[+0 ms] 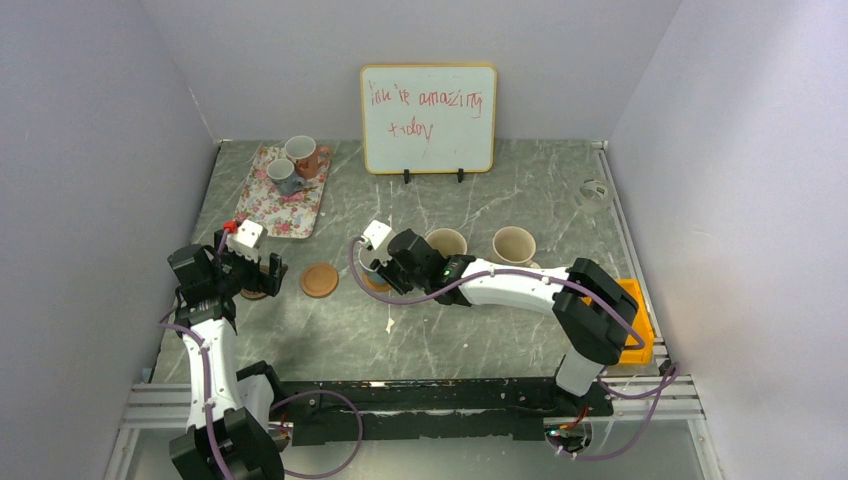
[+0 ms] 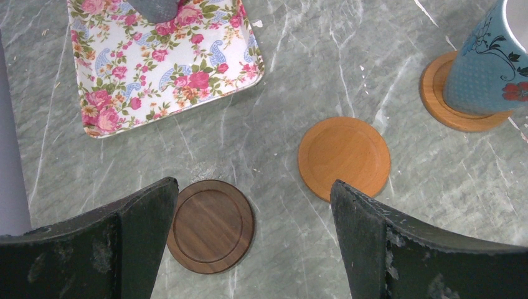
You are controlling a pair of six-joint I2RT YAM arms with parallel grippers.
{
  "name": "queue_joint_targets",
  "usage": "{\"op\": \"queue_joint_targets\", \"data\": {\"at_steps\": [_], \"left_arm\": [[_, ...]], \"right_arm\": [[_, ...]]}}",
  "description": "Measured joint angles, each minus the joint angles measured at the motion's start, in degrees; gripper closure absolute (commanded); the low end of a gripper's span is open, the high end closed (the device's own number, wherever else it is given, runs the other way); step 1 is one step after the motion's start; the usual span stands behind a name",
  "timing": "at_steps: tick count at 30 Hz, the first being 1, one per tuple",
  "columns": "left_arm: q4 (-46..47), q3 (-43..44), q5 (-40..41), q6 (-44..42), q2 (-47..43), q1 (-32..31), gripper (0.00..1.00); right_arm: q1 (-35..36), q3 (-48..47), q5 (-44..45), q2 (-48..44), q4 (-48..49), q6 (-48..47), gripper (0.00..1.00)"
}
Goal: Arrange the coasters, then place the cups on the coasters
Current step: Place the cup on the coaster.
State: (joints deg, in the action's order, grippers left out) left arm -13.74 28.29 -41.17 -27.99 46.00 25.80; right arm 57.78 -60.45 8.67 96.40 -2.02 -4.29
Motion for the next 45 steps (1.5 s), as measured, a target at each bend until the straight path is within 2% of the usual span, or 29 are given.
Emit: {"op": "queue_joint_targets", "data": {"at_steps": [19, 29, 33, 36, 45], "left_arm": [[0.61, -0.02, 0.02, 0.0, 0.02, 0.0, 0.03], [0.61, -0.04, 0.02, 0.0, 0.02, 0.0, 0.03], [0.63, -0.11, 0.04, 0.0, 0.02, 0.0, 0.03], [0.63, -0.11, 0.04, 0.0, 0.02, 0.0, 0.03], [0.68, -0.11, 0.52, 0.2, -0.07, 0.0, 0.03]], "right_arm": [[-0.04, -0.04, 0.26, -0.24, 0.0, -0.24, 0.41], [-0.11, -0.04, 0.22, -4.11, 0.13, -1.14, 0.3], [-0.11, -0.04, -0.02, -5.2, 0.39, -1.68, 0.2], [-0.11, -0.04, -0.28, -5.68, 0.42, -1.97, 0.01], [-0.31, 0.15, -0.9, -10.34, 1.57, -3.32, 0.0]]}}
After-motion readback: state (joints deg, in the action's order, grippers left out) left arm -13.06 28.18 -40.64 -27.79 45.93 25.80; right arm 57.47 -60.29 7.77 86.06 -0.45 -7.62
